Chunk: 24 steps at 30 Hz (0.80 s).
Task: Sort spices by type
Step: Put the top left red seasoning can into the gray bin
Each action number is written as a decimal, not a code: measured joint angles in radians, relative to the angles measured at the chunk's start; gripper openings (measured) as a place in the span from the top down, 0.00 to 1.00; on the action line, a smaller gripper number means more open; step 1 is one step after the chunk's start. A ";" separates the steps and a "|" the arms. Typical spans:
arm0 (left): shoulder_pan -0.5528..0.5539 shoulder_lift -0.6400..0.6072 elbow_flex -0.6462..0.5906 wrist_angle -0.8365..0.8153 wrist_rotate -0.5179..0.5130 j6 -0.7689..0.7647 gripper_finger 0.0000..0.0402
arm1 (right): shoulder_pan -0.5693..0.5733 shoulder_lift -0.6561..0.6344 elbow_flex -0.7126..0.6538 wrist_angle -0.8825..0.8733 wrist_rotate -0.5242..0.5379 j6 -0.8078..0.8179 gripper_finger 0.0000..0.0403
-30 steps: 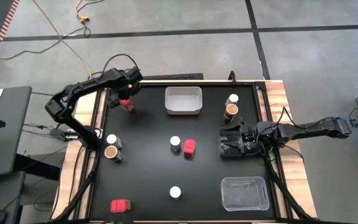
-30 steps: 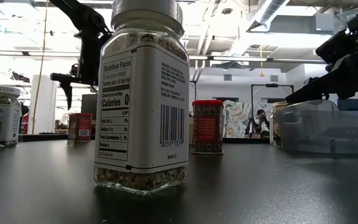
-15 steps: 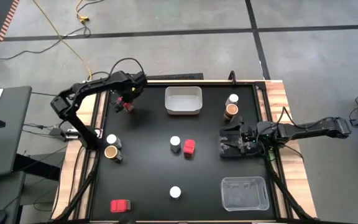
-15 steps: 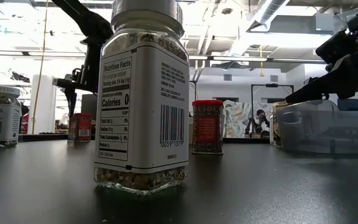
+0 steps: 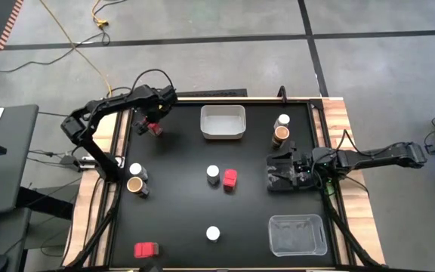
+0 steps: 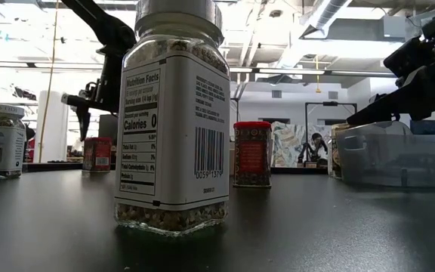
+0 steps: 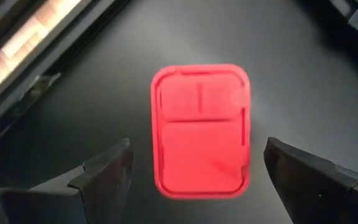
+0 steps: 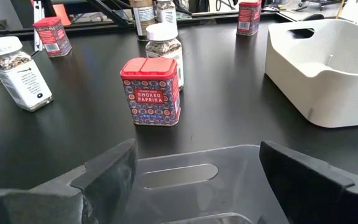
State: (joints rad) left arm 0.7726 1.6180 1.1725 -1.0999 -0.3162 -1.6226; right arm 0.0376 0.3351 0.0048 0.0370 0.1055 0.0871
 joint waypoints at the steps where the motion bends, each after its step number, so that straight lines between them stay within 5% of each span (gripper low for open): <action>1: 0.002 0.000 0.000 0.000 -0.003 0.001 0.15 | 0.000 0.000 0.000 0.000 0.000 -0.001 0.09; 7: 0.008 0.000 0.000 -0.002 -0.004 -0.021 0.17 | 0.000 0.000 0.000 0.000 0.000 -0.001 0.09; 24: 0.008 0.002 0.000 -0.009 -0.007 0.013 0.45 | 0.000 0.000 0.000 0.000 0.000 -0.001 0.09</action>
State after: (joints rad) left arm 0.7803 1.6203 1.1725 -1.1087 -0.3237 -1.6092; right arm 0.0376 0.3355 0.0050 0.0371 0.1056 0.0864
